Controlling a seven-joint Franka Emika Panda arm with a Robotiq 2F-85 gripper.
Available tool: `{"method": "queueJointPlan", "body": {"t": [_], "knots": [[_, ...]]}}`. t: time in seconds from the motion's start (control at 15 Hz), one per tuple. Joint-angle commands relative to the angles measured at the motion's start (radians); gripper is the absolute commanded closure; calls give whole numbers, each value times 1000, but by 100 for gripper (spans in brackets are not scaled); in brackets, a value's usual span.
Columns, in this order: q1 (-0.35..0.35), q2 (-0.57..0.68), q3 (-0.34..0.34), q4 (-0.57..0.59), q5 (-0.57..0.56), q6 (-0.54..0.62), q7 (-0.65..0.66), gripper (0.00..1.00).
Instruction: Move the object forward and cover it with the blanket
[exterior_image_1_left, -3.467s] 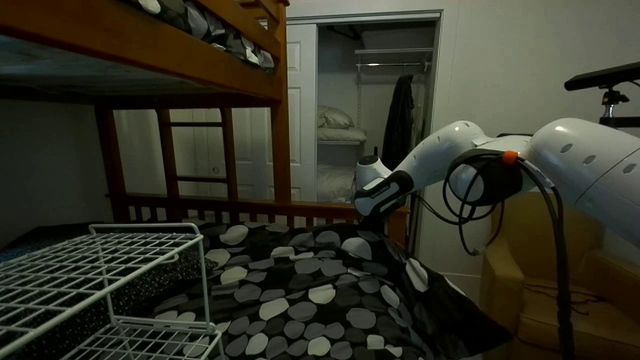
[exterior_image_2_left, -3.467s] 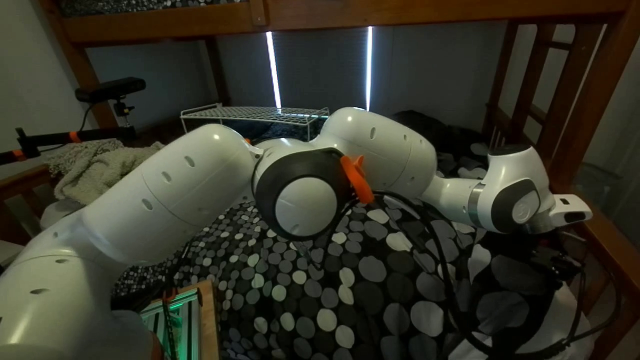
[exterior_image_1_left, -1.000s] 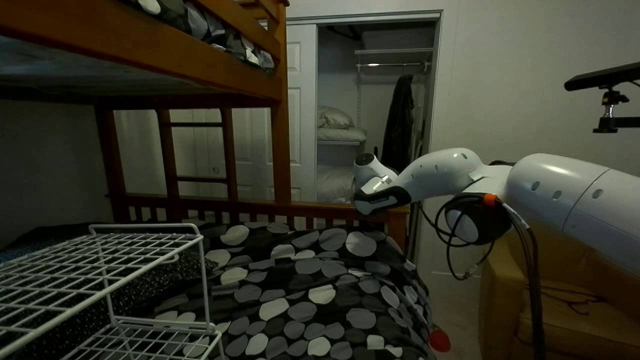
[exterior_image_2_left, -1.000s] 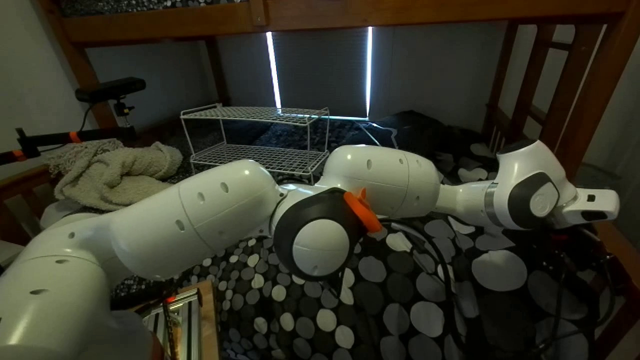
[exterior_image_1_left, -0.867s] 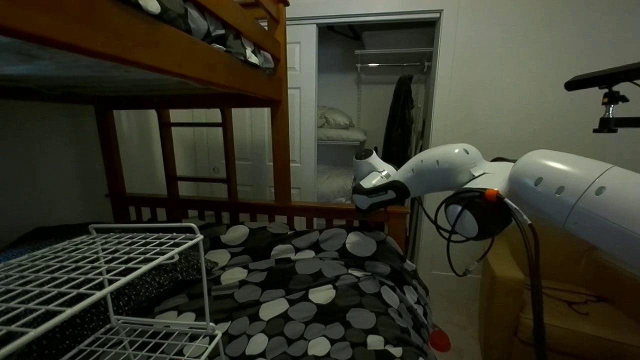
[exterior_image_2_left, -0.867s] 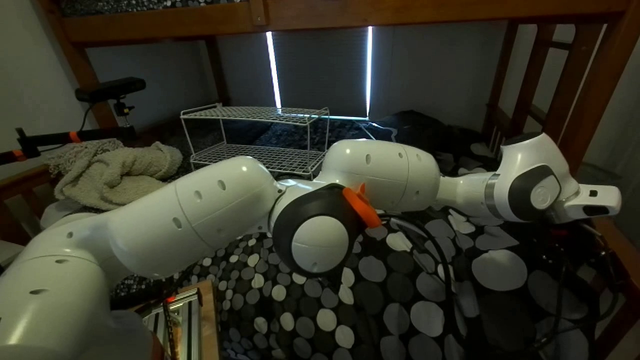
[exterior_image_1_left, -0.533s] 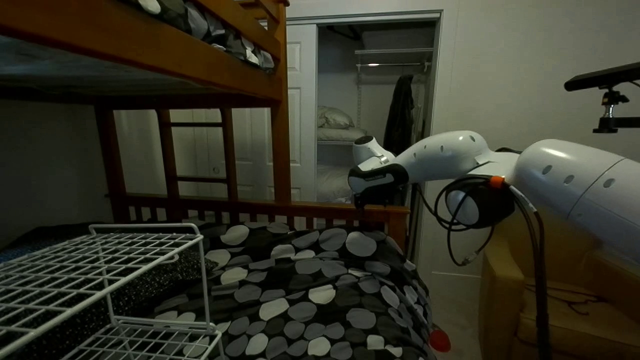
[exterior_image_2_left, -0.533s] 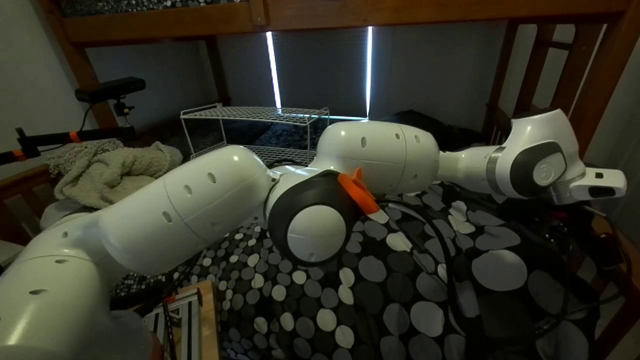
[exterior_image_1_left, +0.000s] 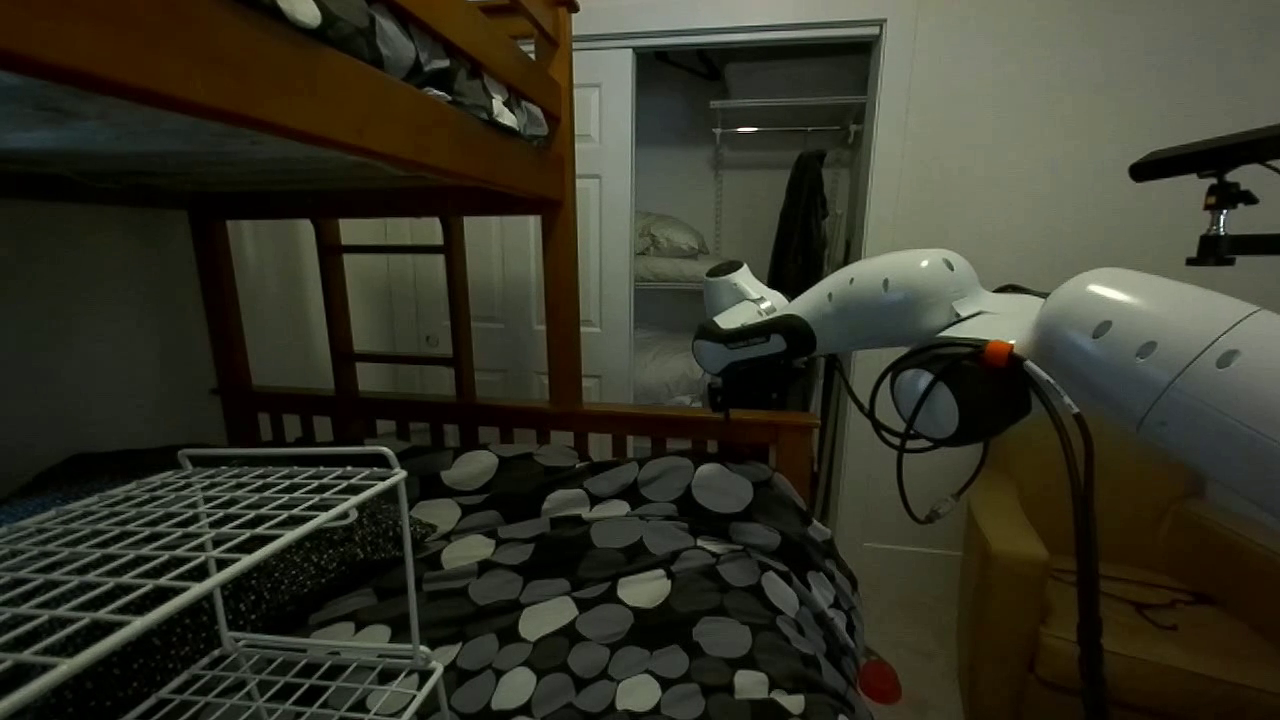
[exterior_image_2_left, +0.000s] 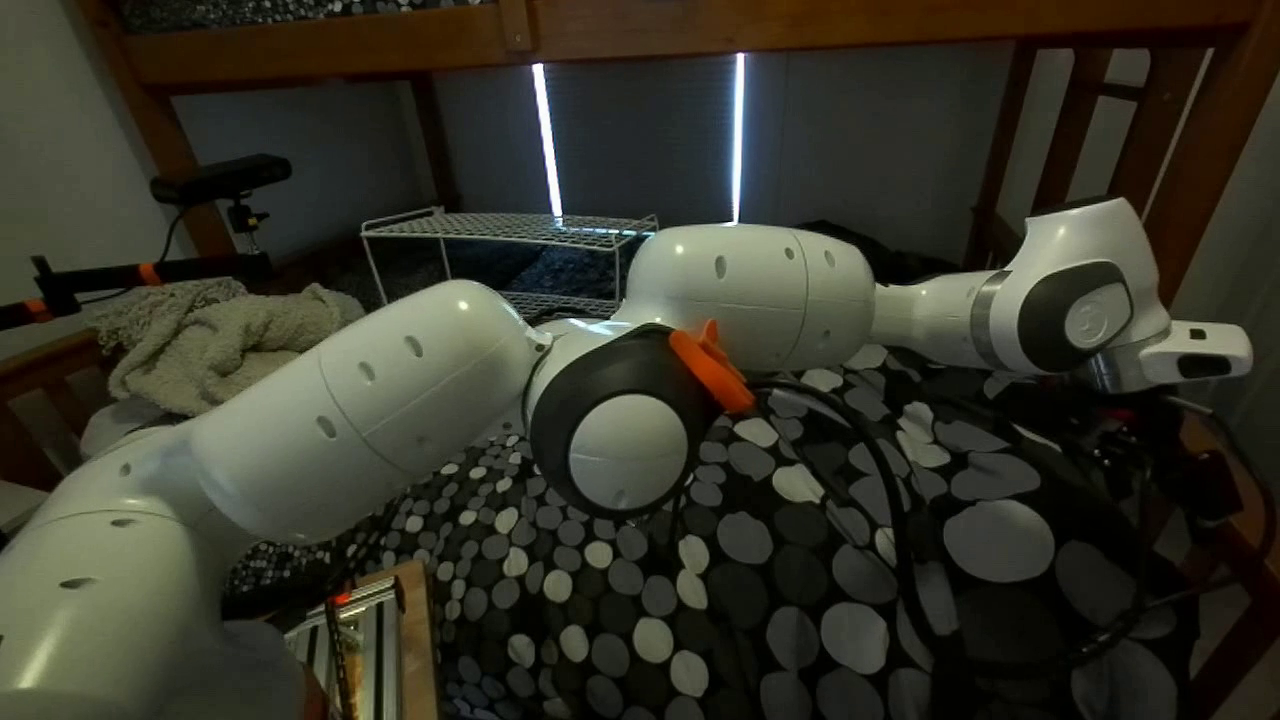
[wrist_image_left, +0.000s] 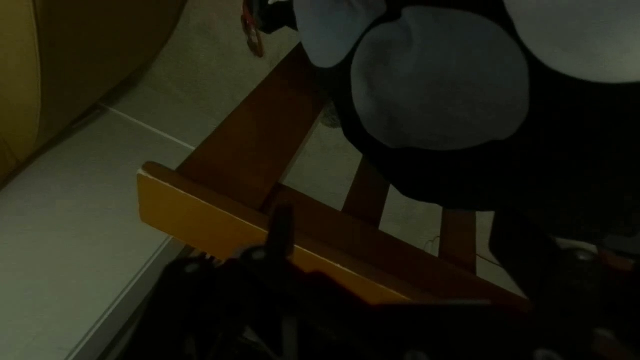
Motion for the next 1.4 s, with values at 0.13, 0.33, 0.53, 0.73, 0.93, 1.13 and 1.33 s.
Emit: {"method": "queueJointPlan", "body": {"t": [0.13,0.33,0.53,0.73,0.93,1.13,1.33], "knots": [[23,-56,24,-6,14,-31,-33,0],[54,-137,47,-20,23,-153,-74,0],[65,-197,70,-11,42,-331,-117,0],[71,-235,83,0,63,-464,-130,0],[64,-256,107,3,108,-523,-138,0],[78,-241,89,22,92,-499,-124,0],[79,-240,89,22,92,-498,-124,0]]}}
